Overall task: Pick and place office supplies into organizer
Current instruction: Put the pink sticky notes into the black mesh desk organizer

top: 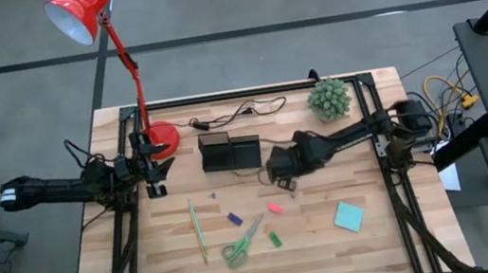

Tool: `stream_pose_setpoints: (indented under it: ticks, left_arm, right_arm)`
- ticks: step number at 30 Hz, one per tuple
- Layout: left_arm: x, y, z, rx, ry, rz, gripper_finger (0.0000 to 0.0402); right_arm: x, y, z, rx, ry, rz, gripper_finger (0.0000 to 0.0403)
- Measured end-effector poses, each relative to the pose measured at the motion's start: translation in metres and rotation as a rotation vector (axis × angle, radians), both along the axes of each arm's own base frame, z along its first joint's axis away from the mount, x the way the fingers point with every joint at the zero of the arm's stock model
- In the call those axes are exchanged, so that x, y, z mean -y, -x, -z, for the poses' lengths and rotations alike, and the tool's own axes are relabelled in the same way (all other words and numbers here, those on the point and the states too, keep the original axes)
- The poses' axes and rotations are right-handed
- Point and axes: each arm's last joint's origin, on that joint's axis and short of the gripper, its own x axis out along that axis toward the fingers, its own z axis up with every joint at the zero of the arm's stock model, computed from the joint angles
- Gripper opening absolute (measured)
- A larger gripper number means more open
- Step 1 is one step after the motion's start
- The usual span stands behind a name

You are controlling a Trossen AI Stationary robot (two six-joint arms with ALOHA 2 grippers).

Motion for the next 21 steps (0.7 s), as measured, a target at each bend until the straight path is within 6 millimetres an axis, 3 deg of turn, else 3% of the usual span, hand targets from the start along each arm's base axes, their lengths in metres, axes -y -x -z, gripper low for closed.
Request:
stream_pose_setpoints:
  ticks: [8, 12, 21]
  left_arm:
    - [0.0, 0.001, -0.001, 0.011, 0.0, 0.0, 0.0155]
    - [0.0, 0.002, -0.001, 0.011, 0.0, 0.0, 0.0155]
    - [0.0, 0.002, -0.001, 0.011, -0.001, 0.0, 0.0155]
  right_arm:
    - [0.034, -0.011, -0.017, 0.138, -0.189, 0.28, 0.0142]
    - [0.04, -0.012, -0.019, 0.156, -0.221, 0.322, 0.0178]
    - [0.04, -0.014, -0.008, 0.133, -0.236, 0.377, 0.0194]
